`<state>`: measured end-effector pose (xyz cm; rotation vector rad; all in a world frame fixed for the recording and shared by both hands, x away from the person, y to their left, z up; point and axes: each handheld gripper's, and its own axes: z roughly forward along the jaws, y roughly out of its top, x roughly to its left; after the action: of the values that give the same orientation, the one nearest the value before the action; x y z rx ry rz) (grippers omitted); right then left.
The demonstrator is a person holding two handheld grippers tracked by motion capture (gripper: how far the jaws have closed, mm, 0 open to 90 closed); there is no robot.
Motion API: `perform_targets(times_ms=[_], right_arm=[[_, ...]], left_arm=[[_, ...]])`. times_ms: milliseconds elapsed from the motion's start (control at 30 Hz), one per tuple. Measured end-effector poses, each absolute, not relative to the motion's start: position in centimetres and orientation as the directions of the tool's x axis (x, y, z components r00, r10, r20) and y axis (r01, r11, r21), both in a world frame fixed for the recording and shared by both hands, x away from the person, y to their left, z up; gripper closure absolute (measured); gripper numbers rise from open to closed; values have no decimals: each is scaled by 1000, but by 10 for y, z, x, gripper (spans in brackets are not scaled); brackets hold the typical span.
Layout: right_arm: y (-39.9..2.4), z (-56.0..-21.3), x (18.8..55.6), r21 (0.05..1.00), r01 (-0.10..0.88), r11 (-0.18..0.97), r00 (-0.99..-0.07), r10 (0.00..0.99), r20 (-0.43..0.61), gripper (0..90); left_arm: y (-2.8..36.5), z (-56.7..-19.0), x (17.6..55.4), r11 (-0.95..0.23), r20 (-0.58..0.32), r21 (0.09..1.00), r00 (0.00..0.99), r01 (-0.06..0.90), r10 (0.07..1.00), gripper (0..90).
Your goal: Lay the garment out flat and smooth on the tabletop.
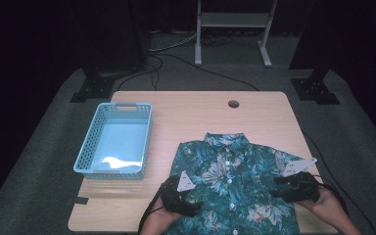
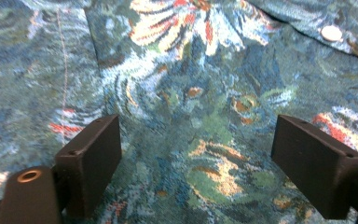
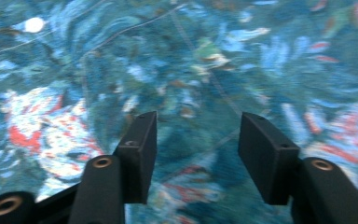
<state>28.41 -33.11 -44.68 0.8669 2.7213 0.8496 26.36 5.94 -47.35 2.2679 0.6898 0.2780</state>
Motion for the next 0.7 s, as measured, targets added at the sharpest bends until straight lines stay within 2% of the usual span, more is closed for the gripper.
perform_targets(times_ms=[200, 600, 700], right_arm=[[-326, -459, 275, 559, 470, 683, -828, 560, 12, 394], [-338, -468, 268, 610, 444, 656, -832, 555, 8, 366], [-341, -469, 266, 611, 438, 660, -837, 548, 8, 367]], left_arm=[[57, -467, 272, -576, -27, 718, 843, 391, 538, 220], [51, -442, 301, -619, 47, 705, 847, 347, 529, 250], [50, -440, 306, -633, 52, 691, 850, 348, 524, 293]])
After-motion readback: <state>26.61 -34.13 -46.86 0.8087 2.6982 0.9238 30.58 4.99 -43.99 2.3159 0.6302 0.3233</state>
